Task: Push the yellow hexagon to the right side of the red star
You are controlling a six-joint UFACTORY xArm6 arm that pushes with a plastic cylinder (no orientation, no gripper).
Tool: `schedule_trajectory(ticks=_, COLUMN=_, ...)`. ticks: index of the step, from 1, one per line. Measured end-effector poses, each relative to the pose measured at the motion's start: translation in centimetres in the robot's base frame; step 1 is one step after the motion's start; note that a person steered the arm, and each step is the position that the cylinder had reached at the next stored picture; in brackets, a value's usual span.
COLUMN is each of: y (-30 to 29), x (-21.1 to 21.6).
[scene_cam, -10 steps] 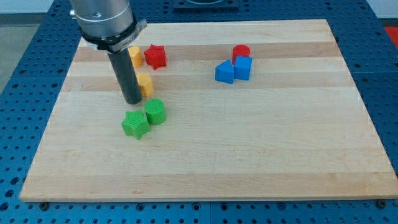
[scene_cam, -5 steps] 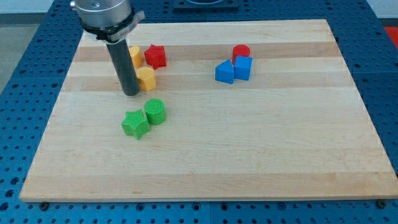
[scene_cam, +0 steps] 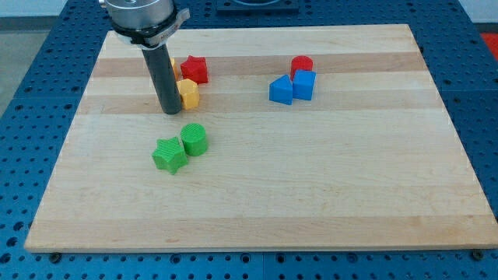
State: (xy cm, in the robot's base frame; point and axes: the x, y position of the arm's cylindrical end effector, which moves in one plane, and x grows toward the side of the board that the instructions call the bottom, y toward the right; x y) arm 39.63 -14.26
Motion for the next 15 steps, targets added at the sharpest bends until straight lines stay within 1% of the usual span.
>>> schedule_trajectory(ticks=1, y=0.1, x=-0.4)
schedule_trajectory(ticks=3, y=2.1, x=-0.7)
schedule_trajectory(ticks=6, y=3.3, x=-2.8)
schedule_trajectory(ticks=11, y=7.3, x=-5.1)
schedule_trajectory(ticks=15, y=7.6, x=-5.9)
